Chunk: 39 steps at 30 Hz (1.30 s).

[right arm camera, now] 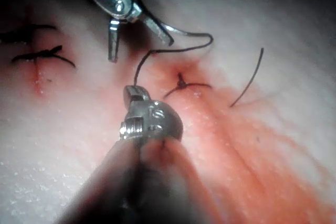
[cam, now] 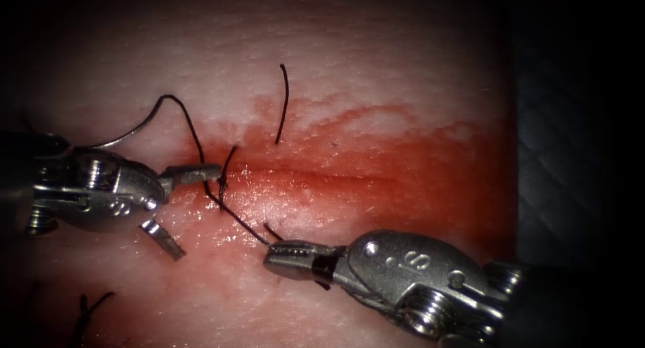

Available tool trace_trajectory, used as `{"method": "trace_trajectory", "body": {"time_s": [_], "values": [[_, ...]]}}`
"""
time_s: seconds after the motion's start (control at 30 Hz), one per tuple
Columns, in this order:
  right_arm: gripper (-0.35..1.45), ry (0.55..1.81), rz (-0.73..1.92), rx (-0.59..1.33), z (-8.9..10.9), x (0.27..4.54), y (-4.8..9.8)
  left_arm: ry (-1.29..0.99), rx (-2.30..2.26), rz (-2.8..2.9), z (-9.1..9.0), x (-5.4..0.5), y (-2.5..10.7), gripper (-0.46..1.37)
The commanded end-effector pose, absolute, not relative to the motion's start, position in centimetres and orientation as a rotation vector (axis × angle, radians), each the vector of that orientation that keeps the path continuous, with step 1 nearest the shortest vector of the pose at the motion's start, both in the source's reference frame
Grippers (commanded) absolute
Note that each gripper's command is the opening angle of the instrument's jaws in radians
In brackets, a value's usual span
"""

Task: Wound Closure
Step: Using the right driver, handoff a longer length of suture into the left driver

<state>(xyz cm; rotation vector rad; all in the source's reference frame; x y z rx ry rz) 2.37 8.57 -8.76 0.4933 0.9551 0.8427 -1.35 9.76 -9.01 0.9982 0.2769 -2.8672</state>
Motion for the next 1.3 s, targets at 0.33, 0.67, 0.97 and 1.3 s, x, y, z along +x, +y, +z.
{"method": "trace_trajectory", "body": {"time_s": [0.33, 0.67, 0.97, 1.3], "values": [[-0.35, 0.96, 0.832, 0.491, -8.81, 2.31, 8.55, 0.149, 1.004, -2.863, -8.79, -1.35, 10.08, 0.41], [-0.35, 0.98, 0.829, 0.482, -8.83, 2.28, 8.59, 0.161, 0.998, -2.834, -8.53, -1.35, 9.9, 0.35], [-0.35, 0.981, 0.828, 0.481, -8.83, 2.28, 8.57, 0.152, 0.997, -2.82, -8.49, -1.43, 9.89, 0.68], [-0.35, 0.985, 0.827, 0.48, -8.86, 2.29, 8.55, 0.149, 1.003, -2.811, -8.36, -1.46, 9.87, 0.7]]}}
